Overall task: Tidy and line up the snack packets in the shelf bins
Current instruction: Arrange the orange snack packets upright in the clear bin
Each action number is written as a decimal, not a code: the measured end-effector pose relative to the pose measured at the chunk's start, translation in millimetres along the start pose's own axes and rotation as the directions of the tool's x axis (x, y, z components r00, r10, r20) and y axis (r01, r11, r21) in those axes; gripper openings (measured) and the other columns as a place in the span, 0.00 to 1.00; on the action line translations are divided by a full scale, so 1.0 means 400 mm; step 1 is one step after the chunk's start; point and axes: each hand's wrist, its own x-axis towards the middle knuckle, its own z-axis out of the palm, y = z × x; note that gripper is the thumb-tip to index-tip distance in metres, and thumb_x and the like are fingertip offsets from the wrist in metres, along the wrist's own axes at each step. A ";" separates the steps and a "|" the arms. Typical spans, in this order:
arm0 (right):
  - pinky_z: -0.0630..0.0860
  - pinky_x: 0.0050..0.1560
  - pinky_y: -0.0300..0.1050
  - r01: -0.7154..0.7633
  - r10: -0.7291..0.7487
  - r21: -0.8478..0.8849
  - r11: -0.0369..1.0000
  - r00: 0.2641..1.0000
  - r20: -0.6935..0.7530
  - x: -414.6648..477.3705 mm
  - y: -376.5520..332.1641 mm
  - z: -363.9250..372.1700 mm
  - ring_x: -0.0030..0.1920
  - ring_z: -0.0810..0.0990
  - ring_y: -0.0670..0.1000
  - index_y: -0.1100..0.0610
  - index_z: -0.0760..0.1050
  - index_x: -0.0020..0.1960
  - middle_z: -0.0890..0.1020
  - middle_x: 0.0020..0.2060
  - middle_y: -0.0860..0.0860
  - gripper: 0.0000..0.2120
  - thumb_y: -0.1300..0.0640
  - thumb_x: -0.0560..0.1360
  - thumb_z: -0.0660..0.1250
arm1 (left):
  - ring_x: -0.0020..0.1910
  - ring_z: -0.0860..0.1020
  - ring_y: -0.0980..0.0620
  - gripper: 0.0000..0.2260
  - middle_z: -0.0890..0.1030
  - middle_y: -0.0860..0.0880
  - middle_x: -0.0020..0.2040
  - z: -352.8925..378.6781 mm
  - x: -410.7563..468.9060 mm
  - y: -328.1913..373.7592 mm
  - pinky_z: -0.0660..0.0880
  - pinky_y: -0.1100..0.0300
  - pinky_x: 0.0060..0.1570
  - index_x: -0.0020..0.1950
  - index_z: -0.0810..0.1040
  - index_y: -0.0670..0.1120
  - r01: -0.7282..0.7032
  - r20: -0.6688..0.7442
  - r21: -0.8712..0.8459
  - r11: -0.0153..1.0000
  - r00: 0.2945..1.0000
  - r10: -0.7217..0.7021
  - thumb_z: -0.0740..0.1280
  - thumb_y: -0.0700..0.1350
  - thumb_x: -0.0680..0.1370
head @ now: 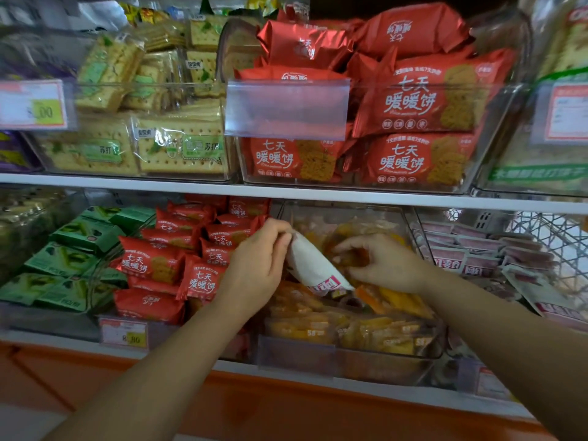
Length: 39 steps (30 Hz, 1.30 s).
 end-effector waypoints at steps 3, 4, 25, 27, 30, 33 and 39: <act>0.72 0.60 0.42 0.002 0.024 0.269 0.963 0.995 -0.093 -0.036 -0.011 -0.014 0.54 0.79 0.40 0.47 0.80 0.53 0.82 0.51 0.42 0.08 0.54 0.74 0.69 | 0.38 0.75 0.64 0.04 0.72 0.61 0.38 -0.011 0.009 0.037 0.67 0.73 0.35 0.50 0.69 0.51 0.033 -0.086 -0.017 0.999 0.996 -0.035 0.56 0.48 0.80; 0.71 0.61 0.42 -0.004 0.045 0.370 0.929 0.994 -0.102 -0.054 -0.024 -0.023 0.55 0.78 0.40 0.44 0.79 0.51 0.82 0.52 0.42 0.07 0.49 0.73 0.68 | 0.39 0.74 0.65 0.03 0.72 0.61 0.37 -0.009 0.012 0.051 0.67 0.73 0.35 0.50 0.69 0.52 0.032 -0.091 -0.015 0.999 0.995 -0.033 0.56 0.47 0.81; 0.71 0.34 0.40 -0.437 0.459 0.176 0.882 0.711 -0.533 -0.348 0.174 -0.182 0.37 0.77 0.48 0.57 0.72 0.63 0.81 0.45 0.52 0.18 0.55 0.75 0.67 | 0.71 0.58 0.54 0.23 0.64 0.56 0.72 0.229 0.028 0.241 0.59 0.49 0.70 0.71 0.66 0.56 -0.166 0.726 0.229 0.959 0.685 -0.055 0.59 0.62 0.78; 0.77 0.45 0.48 -0.507 0.505 0.143 0.850 0.709 -0.492 -0.337 0.202 -0.180 0.47 0.80 0.55 0.56 0.66 0.70 0.80 0.55 0.56 0.25 0.54 0.75 0.67 | 0.73 0.55 0.53 0.26 0.61 0.56 0.74 0.232 0.035 0.233 0.58 0.46 0.71 0.72 0.65 0.58 -0.212 0.761 0.259 0.942 0.646 -0.064 0.57 0.66 0.76; 0.70 0.64 0.57 -0.568 0.493 -0.026 0.823 0.736 -0.463 -0.321 0.215 -0.168 0.65 0.71 0.60 0.55 0.65 0.72 0.69 0.69 0.58 0.28 0.51 0.74 0.68 | 0.75 0.49 0.51 0.33 0.55 0.54 0.77 0.237 0.047 0.226 0.56 0.45 0.72 0.74 0.59 0.60 -0.270 0.822 0.299 0.915 0.560 -0.104 0.58 0.71 0.72; 0.72 0.60 0.50 -0.472 0.356 -0.159 0.867 0.811 -0.465 -0.312 0.183 -0.153 0.61 0.73 0.55 0.51 0.71 0.67 0.73 0.66 0.54 0.21 0.52 0.75 0.65 | 0.74 0.54 0.50 0.29 0.60 0.53 0.74 0.236 0.057 0.219 0.60 0.49 0.70 0.73 0.62 0.60 -0.268 0.813 0.290 0.919 0.575 -0.089 0.58 0.68 0.74; 0.70 0.55 0.35 -0.116 0.085 -0.175 0.978 0.981 -0.172 -0.279 0.091 -0.130 0.50 0.74 0.40 0.49 0.77 0.61 0.78 0.58 0.45 0.14 0.51 0.75 0.67 | 0.71 0.63 0.52 0.20 0.64 0.57 0.72 0.165 0.077 0.143 0.63 0.52 0.69 0.70 0.68 0.61 -0.191 0.765 0.296 0.936 0.634 -0.113 0.59 0.61 0.78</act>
